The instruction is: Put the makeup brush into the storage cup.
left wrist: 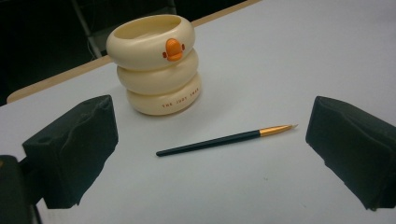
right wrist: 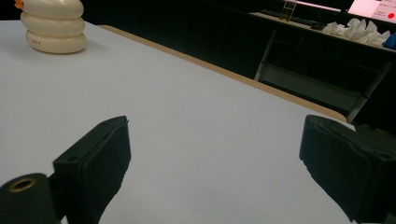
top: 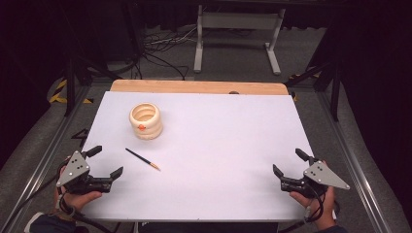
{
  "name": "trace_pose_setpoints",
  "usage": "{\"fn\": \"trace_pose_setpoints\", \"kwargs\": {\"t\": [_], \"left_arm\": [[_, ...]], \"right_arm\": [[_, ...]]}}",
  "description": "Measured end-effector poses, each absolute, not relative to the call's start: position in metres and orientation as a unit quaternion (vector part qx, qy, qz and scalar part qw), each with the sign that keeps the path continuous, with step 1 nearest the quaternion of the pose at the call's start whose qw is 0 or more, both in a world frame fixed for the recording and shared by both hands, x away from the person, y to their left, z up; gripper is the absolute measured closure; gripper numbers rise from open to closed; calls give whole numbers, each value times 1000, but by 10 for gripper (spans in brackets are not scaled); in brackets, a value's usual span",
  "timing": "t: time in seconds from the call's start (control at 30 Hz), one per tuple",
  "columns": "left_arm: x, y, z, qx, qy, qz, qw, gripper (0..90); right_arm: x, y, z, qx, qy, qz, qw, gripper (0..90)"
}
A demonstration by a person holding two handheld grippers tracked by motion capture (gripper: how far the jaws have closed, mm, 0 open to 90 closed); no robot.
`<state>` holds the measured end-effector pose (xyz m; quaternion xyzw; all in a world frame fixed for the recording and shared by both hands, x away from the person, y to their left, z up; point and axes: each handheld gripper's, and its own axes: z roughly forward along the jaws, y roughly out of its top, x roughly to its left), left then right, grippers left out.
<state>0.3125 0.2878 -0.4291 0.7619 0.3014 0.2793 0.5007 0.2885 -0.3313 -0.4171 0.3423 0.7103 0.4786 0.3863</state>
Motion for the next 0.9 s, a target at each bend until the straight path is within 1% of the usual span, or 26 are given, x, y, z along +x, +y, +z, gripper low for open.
{"fn": "trace_pose_setpoints", "kwargs": {"t": [0.23,0.5,0.9], "left_arm": [[313,287,-431,767,294,266,505,34],[313,287,-431,769,292,264,503,34],[317,282,-434,780,290,259,491,36]], "right_arm": [[288,-331,-416,343,708,480,388,98],[290,-326,-419,338,716,476,383,95],[290,-327,-418,338,712,481,383,59]]}}
